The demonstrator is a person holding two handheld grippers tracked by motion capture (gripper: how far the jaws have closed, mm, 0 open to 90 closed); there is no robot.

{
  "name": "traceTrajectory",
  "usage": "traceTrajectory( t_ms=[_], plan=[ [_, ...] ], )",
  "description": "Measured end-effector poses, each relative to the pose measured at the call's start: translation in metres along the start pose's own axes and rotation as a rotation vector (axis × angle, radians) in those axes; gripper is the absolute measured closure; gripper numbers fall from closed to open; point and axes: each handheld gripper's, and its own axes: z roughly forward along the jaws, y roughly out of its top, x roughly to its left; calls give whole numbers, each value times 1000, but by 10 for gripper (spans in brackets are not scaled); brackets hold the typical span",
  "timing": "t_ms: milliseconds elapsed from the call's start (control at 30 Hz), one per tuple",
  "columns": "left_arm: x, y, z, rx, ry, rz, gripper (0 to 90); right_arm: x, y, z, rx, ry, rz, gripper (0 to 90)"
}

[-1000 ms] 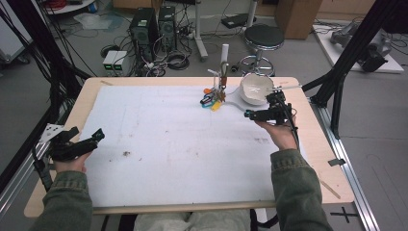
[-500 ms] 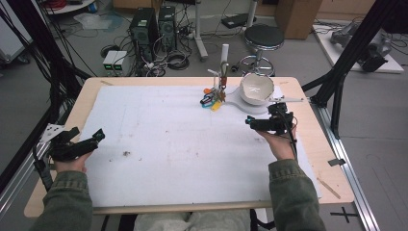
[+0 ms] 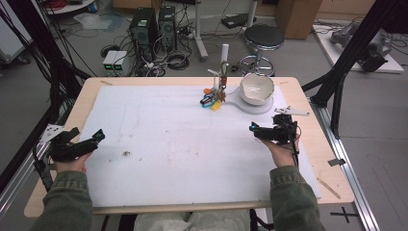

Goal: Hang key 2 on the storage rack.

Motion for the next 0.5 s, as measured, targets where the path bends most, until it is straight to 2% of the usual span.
traceTrajectory(
  t_ms=[33, 67, 100, 233, 300, 500],
  plan=[
    [0, 0, 0, 1, 1, -1, 17, 0, -6, -2, -33, -12, -10, 8],
    [1, 0, 0, -1, 3, -2, 17, 0, -6, -2, -33, -12, -10, 8],
    [1, 0, -1, 0, 4, -2, 17, 0, -12, -5, -68, -10, -15, 8],
    [1, 0, -1, -2, 4, -4, 17, -3, -21, -8, -112, -21, -23, 8],
    [0, 0, -2, -1, 5, -3, 17, -6, -27, -9, -120, -11, -4, 8],
    [1, 1, 0, -6, -2, 0, 17, -11, -39, -10, -99, -31, 16, 8]
  ],
)
